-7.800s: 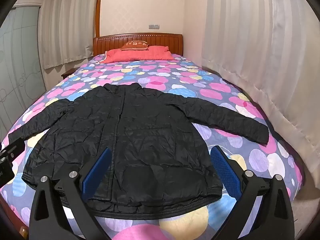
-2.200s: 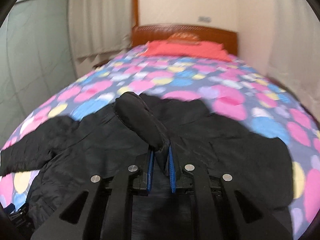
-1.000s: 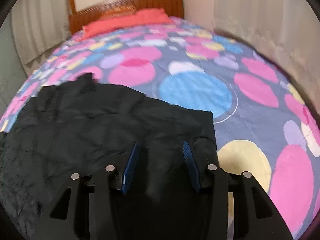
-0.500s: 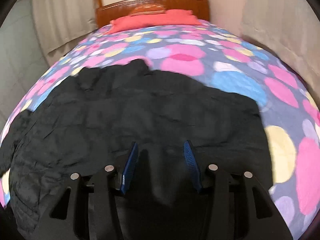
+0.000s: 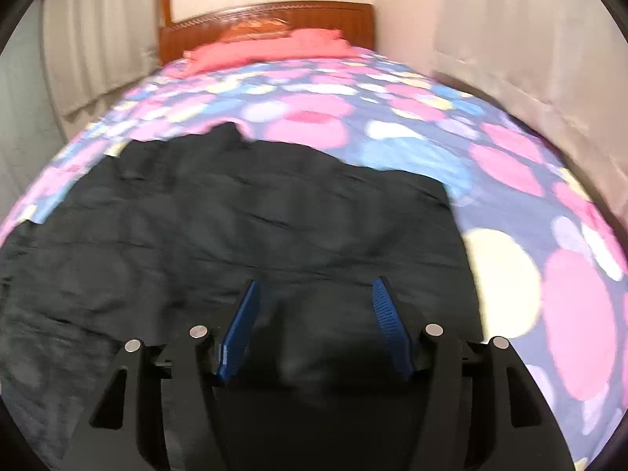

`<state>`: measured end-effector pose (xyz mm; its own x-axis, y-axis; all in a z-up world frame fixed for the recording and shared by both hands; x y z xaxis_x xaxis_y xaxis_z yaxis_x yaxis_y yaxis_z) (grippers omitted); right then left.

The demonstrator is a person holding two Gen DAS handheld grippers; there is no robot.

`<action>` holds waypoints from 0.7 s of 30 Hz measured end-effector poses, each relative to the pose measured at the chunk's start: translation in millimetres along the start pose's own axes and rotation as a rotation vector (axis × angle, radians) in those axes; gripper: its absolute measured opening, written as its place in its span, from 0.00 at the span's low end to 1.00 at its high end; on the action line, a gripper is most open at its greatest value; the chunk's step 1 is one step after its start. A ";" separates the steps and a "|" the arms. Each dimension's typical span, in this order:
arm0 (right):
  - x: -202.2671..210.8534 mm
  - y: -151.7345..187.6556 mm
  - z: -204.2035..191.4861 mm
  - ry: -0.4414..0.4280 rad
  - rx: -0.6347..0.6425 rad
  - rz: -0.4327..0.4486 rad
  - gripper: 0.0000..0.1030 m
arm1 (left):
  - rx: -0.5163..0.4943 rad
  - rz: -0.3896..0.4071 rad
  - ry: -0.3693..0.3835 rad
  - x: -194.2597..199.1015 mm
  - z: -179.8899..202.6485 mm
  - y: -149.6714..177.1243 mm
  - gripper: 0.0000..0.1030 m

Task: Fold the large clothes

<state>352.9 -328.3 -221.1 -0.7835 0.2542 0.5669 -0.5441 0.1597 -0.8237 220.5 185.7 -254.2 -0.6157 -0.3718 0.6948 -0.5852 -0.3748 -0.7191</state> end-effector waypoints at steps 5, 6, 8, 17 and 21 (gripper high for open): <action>-22.6 21.4 5.4 0.003 0.035 -0.028 0.61 | 0.003 -0.017 0.042 1.5 -1.5 -1.9 0.98; -22.2 21.2 4.3 0.006 0.040 -0.028 0.61 | 0.000 -0.026 0.061 2.2 -1.9 -2.9 0.98; -22.0 21.8 4.5 0.002 0.039 -0.019 0.62 | 0.013 -0.053 0.114 4.8 -6.1 -5.7 0.98; -18.8 22.4 3.2 0.000 0.043 -0.009 0.63 | 0.317 0.030 0.100 -19.4 -98.1 -49.8 0.98; -18.1 22.5 1.7 0.002 0.044 -0.009 0.63 | 0.400 0.084 0.098 -45.7 -129.4 -74.3 0.98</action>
<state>354.3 -330.9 -249.9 -0.7782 0.2546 0.5742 -0.5639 0.1194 -0.8172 223.8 340.4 -234.3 -0.7109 -0.3402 0.6155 -0.2916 -0.6538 -0.6982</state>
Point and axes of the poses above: each gripper's, at about its wrist camera, not at the fingertips, and x roughly against the way its jaws point, z to its right, y to its underside, the point moved 10 cm from there along -x, roughly the way its jaws point, and after that the axes turned 12 degrees about z, right-handed, at the moved point
